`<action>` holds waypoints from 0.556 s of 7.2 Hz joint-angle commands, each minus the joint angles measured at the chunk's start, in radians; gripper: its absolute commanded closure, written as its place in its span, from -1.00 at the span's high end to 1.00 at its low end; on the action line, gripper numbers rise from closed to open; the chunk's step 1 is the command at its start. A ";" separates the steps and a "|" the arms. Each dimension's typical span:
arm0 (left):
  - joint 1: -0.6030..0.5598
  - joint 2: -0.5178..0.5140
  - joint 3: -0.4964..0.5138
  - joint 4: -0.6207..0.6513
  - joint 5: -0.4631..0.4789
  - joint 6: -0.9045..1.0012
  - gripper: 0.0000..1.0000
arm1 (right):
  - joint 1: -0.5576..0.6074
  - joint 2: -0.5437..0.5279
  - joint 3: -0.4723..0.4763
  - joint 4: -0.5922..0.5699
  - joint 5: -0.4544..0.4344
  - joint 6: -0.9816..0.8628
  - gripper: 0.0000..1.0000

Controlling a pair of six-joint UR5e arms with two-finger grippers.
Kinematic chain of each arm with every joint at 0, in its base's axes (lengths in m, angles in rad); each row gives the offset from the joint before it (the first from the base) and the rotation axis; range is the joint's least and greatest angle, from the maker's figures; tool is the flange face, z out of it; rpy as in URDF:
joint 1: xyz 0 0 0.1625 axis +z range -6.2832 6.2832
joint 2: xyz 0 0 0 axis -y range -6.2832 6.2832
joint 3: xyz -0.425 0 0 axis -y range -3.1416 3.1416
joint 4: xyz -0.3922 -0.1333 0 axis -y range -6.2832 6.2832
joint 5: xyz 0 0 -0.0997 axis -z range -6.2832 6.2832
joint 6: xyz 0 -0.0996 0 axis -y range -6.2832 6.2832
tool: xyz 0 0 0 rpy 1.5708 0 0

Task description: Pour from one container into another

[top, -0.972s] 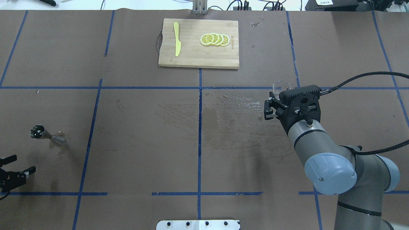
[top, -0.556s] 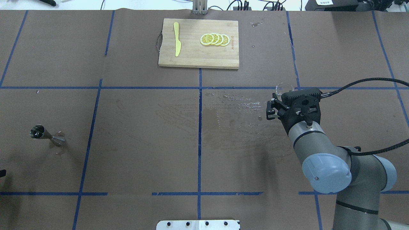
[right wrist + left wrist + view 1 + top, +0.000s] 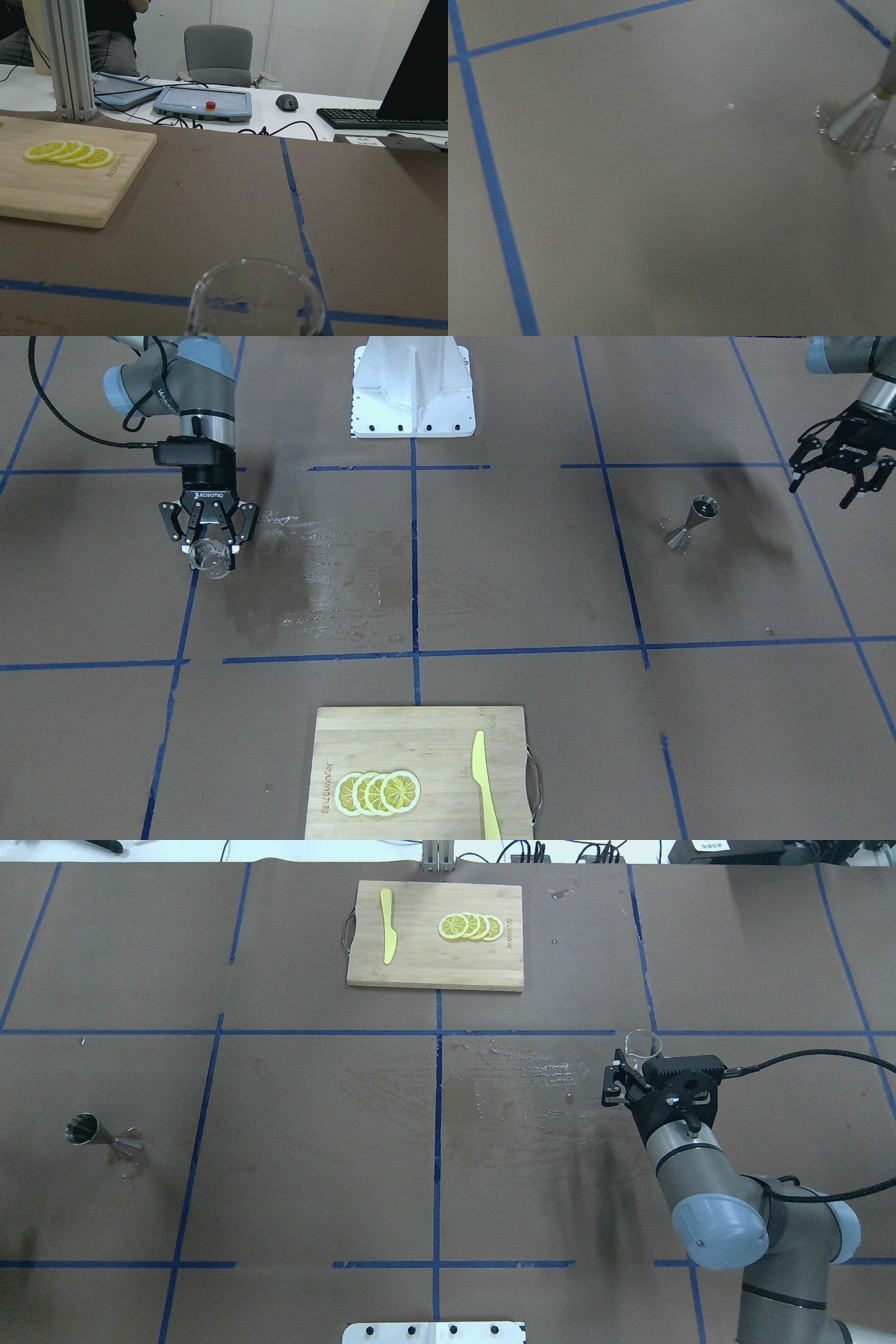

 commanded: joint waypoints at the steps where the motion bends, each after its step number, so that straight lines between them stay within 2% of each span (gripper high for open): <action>1: -0.191 -0.068 -0.017 0.194 -0.199 0.131 0.99 | -0.033 -0.010 -0.096 0.121 -0.053 0.002 -0.86; 2: -0.252 -0.104 -0.029 0.284 -0.324 0.131 0.99 | -0.038 -0.010 -0.151 0.179 -0.072 0.006 -0.86; 3: -0.315 -0.147 -0.057 0.408 -0.427 0.131 0.99 | -0.038 -0.013 -0.235 0.300 -0.082 0.006 -0.86; 4: -0.341 -0.158 -0.113 0.482 -0.448 0.118 0.99 | -0.042 -0.015 -0.324 0.419 -0.096 0.006 -0.87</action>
